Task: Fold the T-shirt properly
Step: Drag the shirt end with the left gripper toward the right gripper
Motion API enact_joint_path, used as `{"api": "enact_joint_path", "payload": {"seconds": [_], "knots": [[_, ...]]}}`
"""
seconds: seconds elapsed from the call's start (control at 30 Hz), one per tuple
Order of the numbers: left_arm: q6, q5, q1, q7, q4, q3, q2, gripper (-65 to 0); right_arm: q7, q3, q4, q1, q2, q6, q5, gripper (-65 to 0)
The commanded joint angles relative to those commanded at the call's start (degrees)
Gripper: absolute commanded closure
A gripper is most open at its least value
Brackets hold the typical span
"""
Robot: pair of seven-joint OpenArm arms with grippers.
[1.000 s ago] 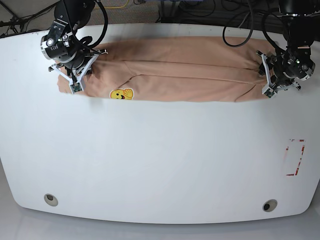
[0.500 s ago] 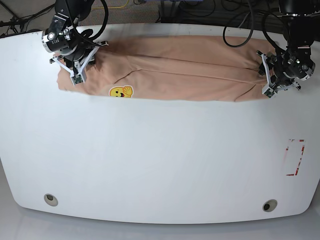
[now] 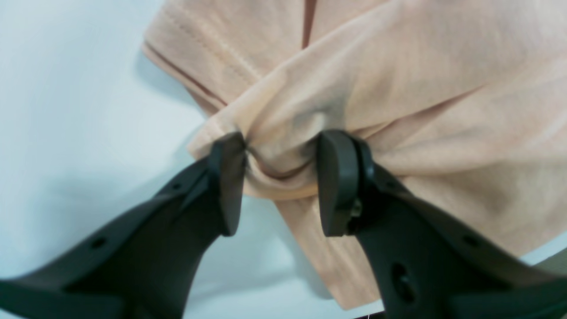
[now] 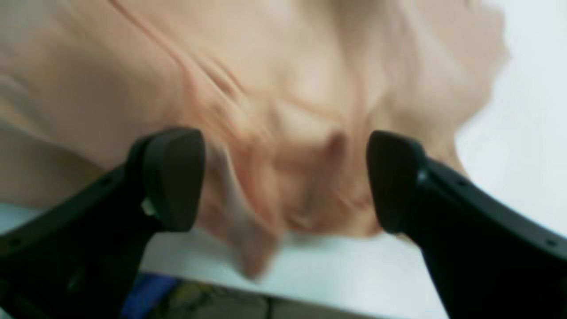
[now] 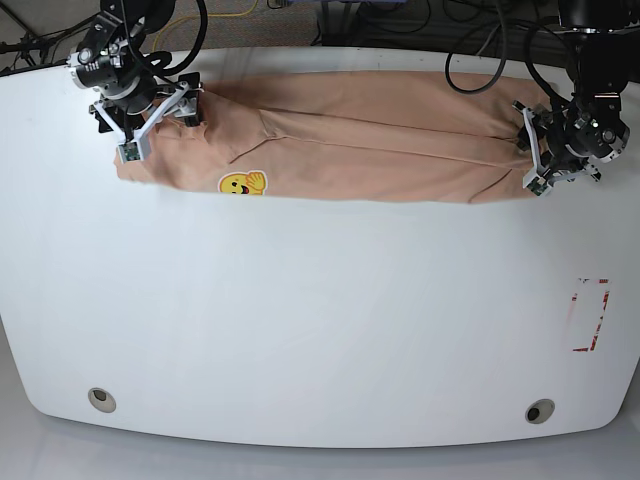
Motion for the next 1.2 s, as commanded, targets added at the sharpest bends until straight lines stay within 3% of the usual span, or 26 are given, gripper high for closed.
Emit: {"api": "enact_joint_path", "payload": {"seconds": [0.13, 0.23, 0.4, 0.5, 0.8, 1.03, 1.2], "knots": [[0.0, -1.23, -1.32, 0.0, -0.09, -0.18, 0.18, -27.4, 1.32, -1.67, -0.62, 1.23, 0.35, 0.0, -2.29, -53.4], [0.0, -4.13, -1.76, 0.0, -0.09, -0.53, 0.18, -31.4, 2.2, -2.46, -1.41, 2.11, 0.35, 0.0, -5.19, -47.7], [0.0, -11.96, -2.29, 0.0, 0.26, -5.19, 0.18, -37.8, 3.69, -4.66, -3.43, 3.52, 0.35, 0.0, -10.29, -25.0], [0.0, -16.88, -3.34, 0.09, 0.26, -7.21, 0.09, -38.3, 5.54, -5.8, -5.8, 3.69, 0.53, 0.0, -12.31, -15.9], [0.0, -28.04, -4.04, 0.18, 0.0, -12.04, -0.35, -38.8, 9.76, -7.82, -12.66, 4.57, 0.62, 0.0, -14.24, -14.0], [0.0, -33.49, -1.58, 0.26, -0.62, -19.25, -0.26, -53.2, 10.46, -7.91, -14.15, 4.4, 0.62, 0.0, -14.07, -14.0], [0.0, -36.22, -0.35, 0.26, -3.96, -22.68, -0.18, -55.6, 10.46, -7.91, -14.15, 4.48, 0.53, 0.0, -13.89, -14.0]]}}
